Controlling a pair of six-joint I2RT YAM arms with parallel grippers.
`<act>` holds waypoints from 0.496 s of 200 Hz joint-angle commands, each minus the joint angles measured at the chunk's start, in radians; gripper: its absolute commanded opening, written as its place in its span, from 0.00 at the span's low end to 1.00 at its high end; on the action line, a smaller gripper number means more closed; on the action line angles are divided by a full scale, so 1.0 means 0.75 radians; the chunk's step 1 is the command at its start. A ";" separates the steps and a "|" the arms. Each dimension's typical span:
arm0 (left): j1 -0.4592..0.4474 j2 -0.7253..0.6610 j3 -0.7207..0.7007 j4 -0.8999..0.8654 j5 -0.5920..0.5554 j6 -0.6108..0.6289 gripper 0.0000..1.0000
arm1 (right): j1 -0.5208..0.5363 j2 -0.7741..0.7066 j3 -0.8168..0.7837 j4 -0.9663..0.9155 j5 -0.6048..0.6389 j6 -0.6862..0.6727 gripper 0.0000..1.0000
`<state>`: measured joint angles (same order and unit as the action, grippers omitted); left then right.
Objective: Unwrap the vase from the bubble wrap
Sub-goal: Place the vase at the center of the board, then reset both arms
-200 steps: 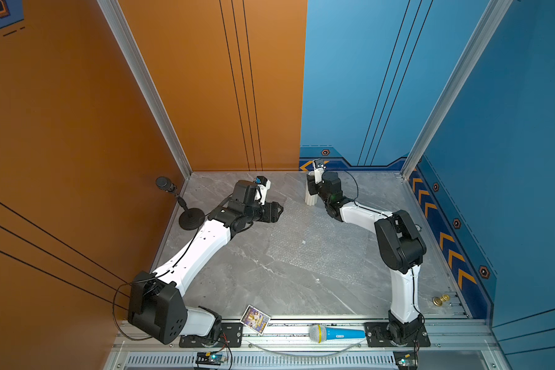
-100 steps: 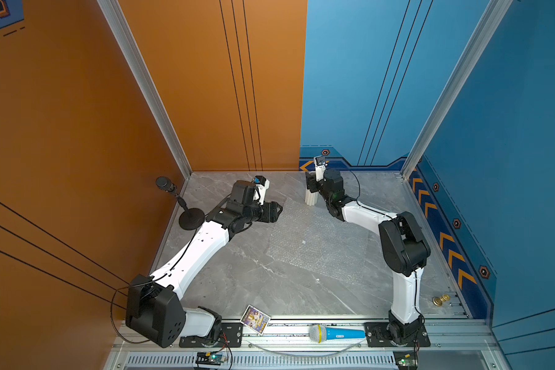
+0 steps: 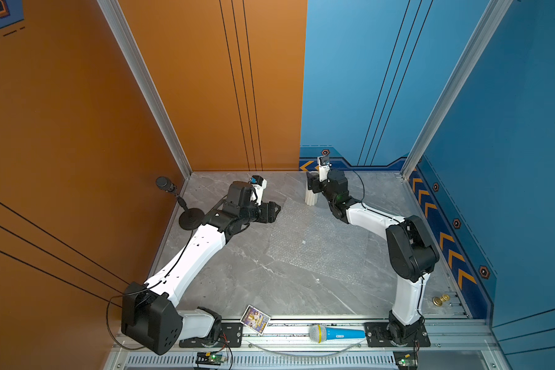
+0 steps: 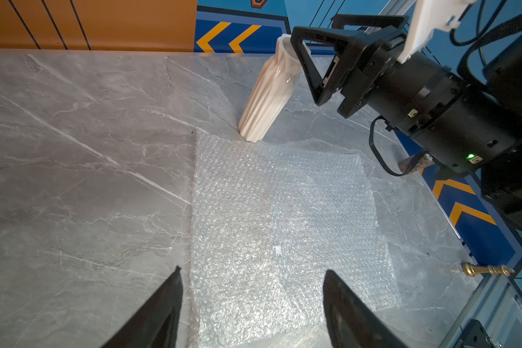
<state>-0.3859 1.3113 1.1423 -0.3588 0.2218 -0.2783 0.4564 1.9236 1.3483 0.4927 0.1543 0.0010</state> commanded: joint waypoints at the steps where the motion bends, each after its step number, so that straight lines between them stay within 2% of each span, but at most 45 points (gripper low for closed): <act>1: 0.020 -0.061 -0.040 -0.022 -0.044 0.007 0.74 | -0.009 -0.109 -0.050 0.034 0.023 0.048 0.84; 28: 0.044 -0.107 -0.064 -0.030 -0.051 0.016 0.74 | -0.019 -0.261 -0.093 -0.017 0.089 0.071 0.84; 50: 0.076 -0.152 -0.097 -0.026 -0.066 0.016 0.74 | -0.049 -0.422 -0.023 -0.360 0.205 0.122 0.84; 66: 0.119 -0.188 -0.128 -0.011 -0.092 0.001 0.74 | -0.110 -0.548 -0.033 -0.563 0.162 0.220 0.84; 99: 0.213 -0.261 -0.140 -0.028 -0.087 0.011 0.74 | -0.232 -0.812 -0.220 -0.742 0.082 0.343 0.85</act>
<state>-0.2634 1.1629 1.0473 -0.3634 0.1822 -0.2783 0.3271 1.4227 1.2690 0.1455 0.2356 0.1593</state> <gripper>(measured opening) 0.742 0.843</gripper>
